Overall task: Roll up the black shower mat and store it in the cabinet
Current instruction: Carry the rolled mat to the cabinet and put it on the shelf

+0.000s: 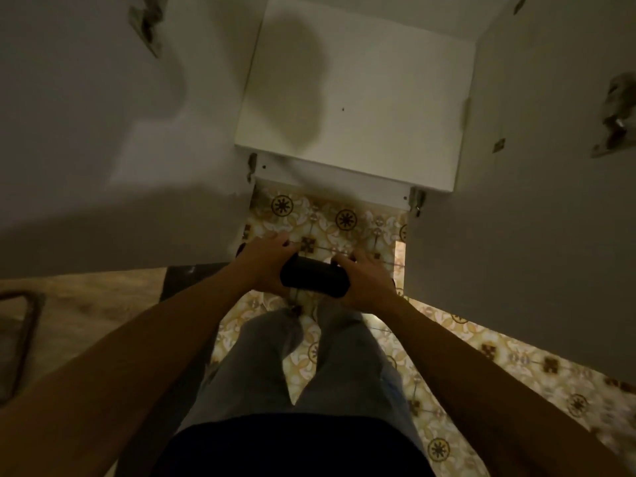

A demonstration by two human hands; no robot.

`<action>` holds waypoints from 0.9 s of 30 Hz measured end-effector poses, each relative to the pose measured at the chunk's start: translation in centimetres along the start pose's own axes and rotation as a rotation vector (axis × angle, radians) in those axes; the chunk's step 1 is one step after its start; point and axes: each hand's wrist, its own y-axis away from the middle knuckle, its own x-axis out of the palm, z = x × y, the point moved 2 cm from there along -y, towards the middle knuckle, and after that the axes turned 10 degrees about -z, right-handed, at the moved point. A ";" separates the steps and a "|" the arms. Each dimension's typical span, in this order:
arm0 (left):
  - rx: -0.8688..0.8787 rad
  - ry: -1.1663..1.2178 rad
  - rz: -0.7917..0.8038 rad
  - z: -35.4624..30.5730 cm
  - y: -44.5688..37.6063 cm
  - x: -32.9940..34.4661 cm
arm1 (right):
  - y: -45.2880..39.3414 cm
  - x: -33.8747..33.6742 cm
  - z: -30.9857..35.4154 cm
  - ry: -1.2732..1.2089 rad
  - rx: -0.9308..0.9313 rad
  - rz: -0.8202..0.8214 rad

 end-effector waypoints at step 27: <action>-0.056 -0.074 -0.212 20.3 -30.6 27.4 | -35.0 23.7 -19.0 0.128 -0.254 0.004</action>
